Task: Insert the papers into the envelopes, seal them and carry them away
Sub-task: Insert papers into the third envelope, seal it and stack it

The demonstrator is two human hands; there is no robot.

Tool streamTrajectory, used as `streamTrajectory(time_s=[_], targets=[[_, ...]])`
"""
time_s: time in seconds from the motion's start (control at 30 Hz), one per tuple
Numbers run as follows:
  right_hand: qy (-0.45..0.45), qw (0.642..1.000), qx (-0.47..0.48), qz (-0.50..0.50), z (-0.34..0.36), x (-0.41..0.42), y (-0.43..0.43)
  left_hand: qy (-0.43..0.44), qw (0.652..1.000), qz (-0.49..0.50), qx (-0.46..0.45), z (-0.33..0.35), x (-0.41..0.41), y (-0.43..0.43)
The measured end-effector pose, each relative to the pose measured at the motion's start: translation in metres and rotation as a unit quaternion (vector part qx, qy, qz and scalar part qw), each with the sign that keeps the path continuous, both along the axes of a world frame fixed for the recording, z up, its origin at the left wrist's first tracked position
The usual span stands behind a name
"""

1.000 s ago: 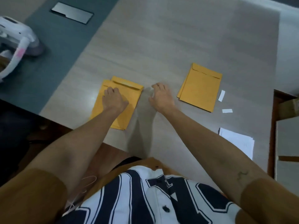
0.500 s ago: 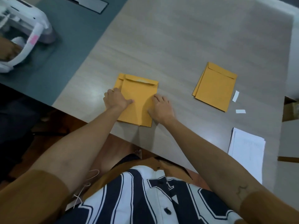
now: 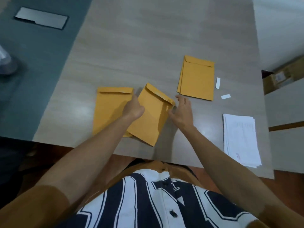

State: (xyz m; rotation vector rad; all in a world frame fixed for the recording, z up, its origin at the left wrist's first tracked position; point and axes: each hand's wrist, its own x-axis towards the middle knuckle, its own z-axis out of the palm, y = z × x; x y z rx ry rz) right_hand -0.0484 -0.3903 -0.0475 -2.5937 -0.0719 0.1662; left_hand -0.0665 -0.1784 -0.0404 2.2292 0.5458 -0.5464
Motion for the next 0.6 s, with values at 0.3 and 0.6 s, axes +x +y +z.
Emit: streamTrajectory(time_s=[0.3, 0.6], targets=[[0.044, 0.991, 0.056, -0.113, 0.003, -0.026, -0.076, -0.065, 0.966, -0.23, 0.098, -0.007, 0.01, -0.054], [0.087, 0.98, -0.013, -0.177, -0.006, -0.045, -0.119, -0.195, 0.905, -0.297, 0.235, -0.028, 0.02, -0.078]])
